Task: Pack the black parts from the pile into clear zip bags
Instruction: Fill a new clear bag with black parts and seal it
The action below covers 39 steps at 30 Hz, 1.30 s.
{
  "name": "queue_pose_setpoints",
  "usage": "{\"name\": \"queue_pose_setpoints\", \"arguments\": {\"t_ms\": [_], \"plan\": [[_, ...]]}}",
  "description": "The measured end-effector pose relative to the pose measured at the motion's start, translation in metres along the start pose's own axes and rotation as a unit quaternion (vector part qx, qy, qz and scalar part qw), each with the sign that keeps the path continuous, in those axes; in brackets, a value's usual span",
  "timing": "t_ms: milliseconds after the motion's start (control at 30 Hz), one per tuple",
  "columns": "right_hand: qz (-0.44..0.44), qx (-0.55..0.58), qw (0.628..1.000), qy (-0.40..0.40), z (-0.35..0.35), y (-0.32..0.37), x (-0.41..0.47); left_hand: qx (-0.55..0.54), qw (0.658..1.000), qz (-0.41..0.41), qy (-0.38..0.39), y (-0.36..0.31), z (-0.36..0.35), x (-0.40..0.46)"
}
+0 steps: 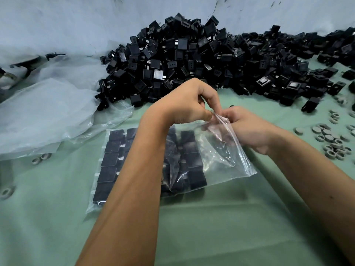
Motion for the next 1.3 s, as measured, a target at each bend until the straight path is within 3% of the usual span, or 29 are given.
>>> {"name": "queue_pose_setpoints", "arguments": {"t_ms": [33,100,167,233,333,500,567,667,767,833,967,1133,1233,1300], "plan": [[-0.008,0.009,0.998,-0.056,0.008,-0.004,0.001,0.0,1.0,0.003,0.001,0.0,0.0,0.0],[-0.022,-0.045,0.965,-0.259,0.032,-0.013,0.004,-0.002,1.0,0.008,0.0,0.0,-0.002,0.0],[-0.035,-0.233,0.893,-0.383,0.04,-0.017,0.004,0.006,1.0,0.013,0.001,0.0,-0.003,0.0],[-0.018,-0.368,0.87,-0.327,0.035,-0.025,0.01,0.009,1.0,0.015,0.003,0.0,-0.003,0.0],[0.042,-0.371,0.903,-0.212,0.038,-0.027,0.013,0.01,1.0,0.018,0.005,0.002,-0.002,-0.001],[0.067,-0.407,0.904,-0.11,0.05,-0.023,0.003,0.026,0.999,0.029,0.009,0.004,-0.003,-0.001],[0.063,-0.367,0.922,-0.106,0.055,-0.021,-0.005,0.028,0.999,0.03,0.011,0.003,-0.004,-0.001],[0.098,-0.181,0.977,-0.053,0.049,-0.012,-0.017,0.024,0.999,0.022,0.004,0.0,-0.004,0.0],[0.125,-0.115,0.985,-0.012,0.035,-0.005,-0.022,0.02,1.0,0.012,-0.003,-0.004,-0.004,0.001],[0.128,-0.114,0.985,-0.02,0.023,-0.004,-0.02,0.02,1.0,0.006,-0.003,-0.006,-0.006,0.001],[0.138,-0.199,0.962,-0.123,0.001,-0.008,-0.015,0.015,1.0,0.009,-0.002,-0.006,-0.007,0.002],[0.177,-0.204,0.936,-0.225,-0.008,-0.014,-0.021,-0.012,0.999,0.033,-0.042,0.007,0.003,-0.003],[0.197,-0.23,0.929,-0.214,-0.011,-0.016,-0.02,0.006,0.994,0.076,-0.073,0.025,0.023,-0.013],[0.177,-0.188,0.949,-0.182,-0.014,-0.019,-0.013,0.027,0.99,0.122,-0.071,0.038,0.032,-0.019]]}}
Point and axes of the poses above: each hand's wrist, its own x-axis towards the middle knuckle, its own z-axis out of the back of the hand, y = z × x, the point moved 3 cm from there along x, towards the middle knuckle, and after that the axes turned 11 degrees about -x, right-handed, at the moved point
